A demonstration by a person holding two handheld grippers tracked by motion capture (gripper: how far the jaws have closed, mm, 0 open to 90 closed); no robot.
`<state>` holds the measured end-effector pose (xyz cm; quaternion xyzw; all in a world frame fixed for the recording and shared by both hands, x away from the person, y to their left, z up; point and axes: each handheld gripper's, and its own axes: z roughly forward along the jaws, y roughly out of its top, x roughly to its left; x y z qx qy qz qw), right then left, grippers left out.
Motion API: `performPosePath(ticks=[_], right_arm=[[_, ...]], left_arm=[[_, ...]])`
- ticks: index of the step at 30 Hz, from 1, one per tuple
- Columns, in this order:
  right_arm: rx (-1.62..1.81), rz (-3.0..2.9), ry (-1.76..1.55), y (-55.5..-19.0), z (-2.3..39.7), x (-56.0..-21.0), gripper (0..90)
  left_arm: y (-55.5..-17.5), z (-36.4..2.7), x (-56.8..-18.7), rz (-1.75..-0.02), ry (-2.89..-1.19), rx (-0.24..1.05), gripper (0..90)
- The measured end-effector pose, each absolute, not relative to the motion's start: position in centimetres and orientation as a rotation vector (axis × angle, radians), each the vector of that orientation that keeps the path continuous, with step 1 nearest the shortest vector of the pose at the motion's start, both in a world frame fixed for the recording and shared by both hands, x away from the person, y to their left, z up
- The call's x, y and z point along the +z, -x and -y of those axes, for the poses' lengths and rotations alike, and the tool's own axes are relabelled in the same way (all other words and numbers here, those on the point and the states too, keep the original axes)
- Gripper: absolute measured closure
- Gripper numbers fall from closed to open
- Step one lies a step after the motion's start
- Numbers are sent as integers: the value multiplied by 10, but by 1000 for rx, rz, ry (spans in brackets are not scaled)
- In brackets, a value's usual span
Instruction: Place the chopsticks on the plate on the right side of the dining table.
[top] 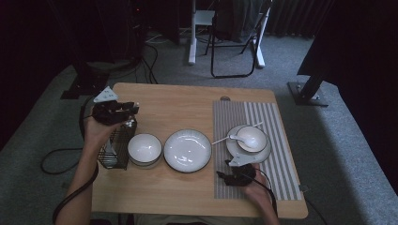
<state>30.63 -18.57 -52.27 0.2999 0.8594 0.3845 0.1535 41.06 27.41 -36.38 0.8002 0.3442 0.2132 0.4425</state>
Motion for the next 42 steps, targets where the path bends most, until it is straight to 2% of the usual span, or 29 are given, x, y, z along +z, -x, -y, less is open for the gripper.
performPosePath(ticks=[26,34,42], right_arm=[[1102,-2466,-856,-306,186,-523,407],[1101,-2468,-853,-306,186,-523,407],[1099,-2470,-854,-306,185,-523,408]], left_arm=[[-419,-270,-367,-938,-2039,538,659],[-423,-273,-372,-987,-2056,495,634],[-420,-275,-372,-973,-2048,533,661]])
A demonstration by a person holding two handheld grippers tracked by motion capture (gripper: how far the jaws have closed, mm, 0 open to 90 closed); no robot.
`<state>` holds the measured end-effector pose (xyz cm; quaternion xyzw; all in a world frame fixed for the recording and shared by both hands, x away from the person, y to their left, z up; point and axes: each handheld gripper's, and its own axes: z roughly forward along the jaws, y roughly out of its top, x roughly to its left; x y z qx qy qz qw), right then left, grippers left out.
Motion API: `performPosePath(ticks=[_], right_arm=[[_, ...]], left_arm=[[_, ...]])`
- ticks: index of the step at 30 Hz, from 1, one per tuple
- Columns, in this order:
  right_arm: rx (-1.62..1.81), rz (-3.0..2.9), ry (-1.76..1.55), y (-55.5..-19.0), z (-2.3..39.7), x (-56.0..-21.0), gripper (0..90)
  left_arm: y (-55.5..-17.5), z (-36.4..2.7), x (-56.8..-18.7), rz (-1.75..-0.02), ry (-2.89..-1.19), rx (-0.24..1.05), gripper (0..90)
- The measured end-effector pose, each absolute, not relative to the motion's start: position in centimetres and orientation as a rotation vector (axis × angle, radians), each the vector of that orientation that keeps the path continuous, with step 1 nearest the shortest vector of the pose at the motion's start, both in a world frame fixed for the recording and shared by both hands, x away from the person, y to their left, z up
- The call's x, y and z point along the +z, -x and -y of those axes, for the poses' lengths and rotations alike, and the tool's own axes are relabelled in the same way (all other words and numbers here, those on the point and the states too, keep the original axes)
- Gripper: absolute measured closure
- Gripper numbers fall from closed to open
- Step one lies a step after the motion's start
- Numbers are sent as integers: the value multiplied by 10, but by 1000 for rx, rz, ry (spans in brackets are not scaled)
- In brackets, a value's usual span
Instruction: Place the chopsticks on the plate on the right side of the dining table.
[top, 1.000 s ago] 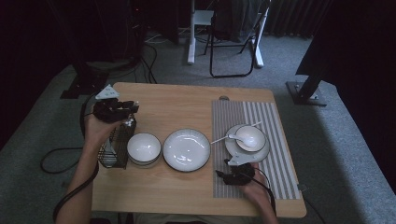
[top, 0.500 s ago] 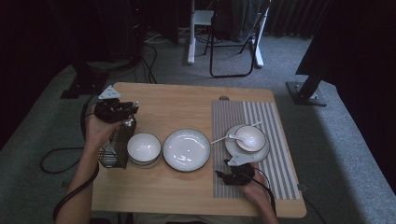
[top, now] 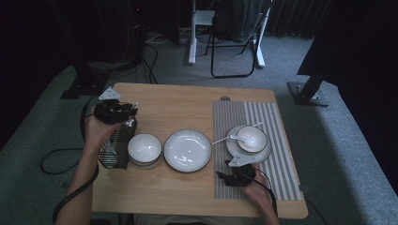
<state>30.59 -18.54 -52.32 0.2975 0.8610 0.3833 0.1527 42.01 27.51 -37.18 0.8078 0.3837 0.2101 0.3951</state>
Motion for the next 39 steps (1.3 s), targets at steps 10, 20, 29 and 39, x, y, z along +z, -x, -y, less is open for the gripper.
performPosePath(ticks=[10,20,29,39], right_arm=[[1098,-2470,-854,-306,185,-523,408],[1098,-2470,-853,-306,186,-523,408],[1095,-2472,-851,-306,185,-524,410],[1092,-2472,-844,-306,184,-524,410]], left_arm=[[-411,-279,-362,-920,-1968,582,748],[-405,-280,-354,-895,-1908,656,821],[-393,-284,-338,-849,-1824,730,843],[-374,-272,-297,-720,-1697,841,842]])
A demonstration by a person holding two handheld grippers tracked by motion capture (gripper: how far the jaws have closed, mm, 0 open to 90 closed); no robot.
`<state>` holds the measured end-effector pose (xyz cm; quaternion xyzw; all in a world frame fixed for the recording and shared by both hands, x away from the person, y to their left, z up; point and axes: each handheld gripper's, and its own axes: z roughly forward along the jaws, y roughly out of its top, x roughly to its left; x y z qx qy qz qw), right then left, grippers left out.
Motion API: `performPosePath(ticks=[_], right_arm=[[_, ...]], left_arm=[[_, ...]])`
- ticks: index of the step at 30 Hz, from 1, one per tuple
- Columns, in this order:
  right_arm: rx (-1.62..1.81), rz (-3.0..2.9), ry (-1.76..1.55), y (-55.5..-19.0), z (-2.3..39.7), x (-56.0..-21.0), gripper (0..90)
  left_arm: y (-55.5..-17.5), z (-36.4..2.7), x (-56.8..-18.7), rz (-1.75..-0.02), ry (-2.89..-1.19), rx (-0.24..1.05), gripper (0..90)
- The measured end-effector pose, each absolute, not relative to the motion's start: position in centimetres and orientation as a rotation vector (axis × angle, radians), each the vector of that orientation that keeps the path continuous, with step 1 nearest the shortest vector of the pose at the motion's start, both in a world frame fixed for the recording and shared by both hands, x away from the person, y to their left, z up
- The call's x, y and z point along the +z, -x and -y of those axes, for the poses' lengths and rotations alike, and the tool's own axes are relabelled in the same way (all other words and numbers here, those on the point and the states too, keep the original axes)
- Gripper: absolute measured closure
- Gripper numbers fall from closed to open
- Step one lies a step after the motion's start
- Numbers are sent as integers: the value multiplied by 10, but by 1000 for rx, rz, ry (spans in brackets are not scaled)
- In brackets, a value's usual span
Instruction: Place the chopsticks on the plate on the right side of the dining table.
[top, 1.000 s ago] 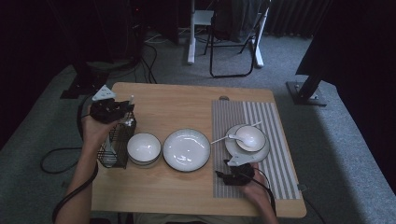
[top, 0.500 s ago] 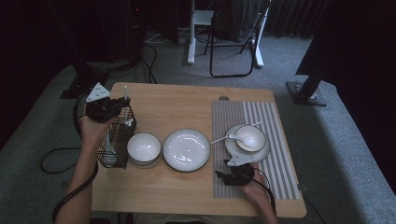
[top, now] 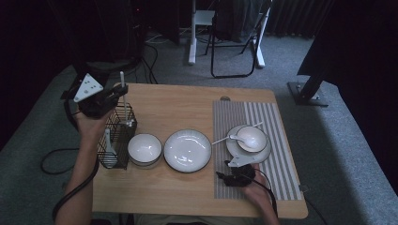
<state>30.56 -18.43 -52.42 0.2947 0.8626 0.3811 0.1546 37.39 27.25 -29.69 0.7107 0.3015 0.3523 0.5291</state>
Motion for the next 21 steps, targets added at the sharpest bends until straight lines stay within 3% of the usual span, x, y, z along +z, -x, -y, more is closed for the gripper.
performPosePath(ticks=[8,21], right_arm=[[1094,-2470,-845,-305,184,-524,411],[1095,-2467,-846,-305,185,-523,410]], left_arm=[[-358,-250,-274,-603,-1688,818,843],[-363,-211,-299,-559,-1767,671,843]])
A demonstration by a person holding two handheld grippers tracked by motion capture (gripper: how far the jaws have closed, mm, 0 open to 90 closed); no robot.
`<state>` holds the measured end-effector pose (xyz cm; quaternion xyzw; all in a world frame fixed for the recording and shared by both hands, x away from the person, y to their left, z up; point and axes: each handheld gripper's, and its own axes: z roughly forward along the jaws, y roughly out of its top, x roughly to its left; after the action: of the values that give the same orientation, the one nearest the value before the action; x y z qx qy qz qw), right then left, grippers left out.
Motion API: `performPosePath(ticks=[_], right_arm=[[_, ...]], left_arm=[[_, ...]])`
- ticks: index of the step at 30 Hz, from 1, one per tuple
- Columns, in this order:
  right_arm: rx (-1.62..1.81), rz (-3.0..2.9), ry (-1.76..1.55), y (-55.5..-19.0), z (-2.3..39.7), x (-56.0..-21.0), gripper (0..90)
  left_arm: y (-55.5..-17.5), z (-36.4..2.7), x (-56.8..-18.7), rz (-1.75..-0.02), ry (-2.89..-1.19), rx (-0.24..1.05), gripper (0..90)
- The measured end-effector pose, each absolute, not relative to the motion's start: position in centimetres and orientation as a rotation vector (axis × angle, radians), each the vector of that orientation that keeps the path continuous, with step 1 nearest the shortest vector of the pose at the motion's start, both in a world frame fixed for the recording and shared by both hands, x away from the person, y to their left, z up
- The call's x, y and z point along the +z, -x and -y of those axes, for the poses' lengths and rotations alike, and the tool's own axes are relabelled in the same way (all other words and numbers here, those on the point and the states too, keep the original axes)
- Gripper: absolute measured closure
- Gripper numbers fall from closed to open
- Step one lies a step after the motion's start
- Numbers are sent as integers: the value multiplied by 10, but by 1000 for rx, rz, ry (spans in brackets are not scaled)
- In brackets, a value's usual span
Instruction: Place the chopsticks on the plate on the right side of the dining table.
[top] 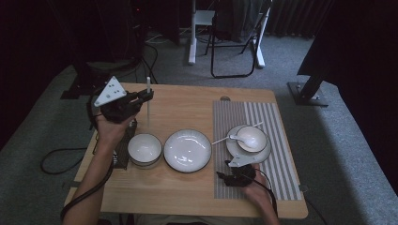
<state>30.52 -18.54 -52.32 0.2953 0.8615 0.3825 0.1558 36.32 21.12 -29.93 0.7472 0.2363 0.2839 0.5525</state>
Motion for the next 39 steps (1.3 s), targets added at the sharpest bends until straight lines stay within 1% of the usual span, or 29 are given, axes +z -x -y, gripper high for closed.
performPosePath(ticks=[2,10,30,39], right_arm=[[1097,-2464,-848,-305,186,-523,410],[1097,-2463,-848,-305,186,-523,412],[1185,-2426,-873,-303,187,-517,444],[1205,-2420,-865,-301,184,-515,448]], left_arm=[[-362,-207,-304,-556,-1769,646,843],[-356,-197,-305,-526,-1779,608,843],[-356,-169,-318,-475,-1808,520,842],[-356,-157,-326,-457,-1811,461,842]])
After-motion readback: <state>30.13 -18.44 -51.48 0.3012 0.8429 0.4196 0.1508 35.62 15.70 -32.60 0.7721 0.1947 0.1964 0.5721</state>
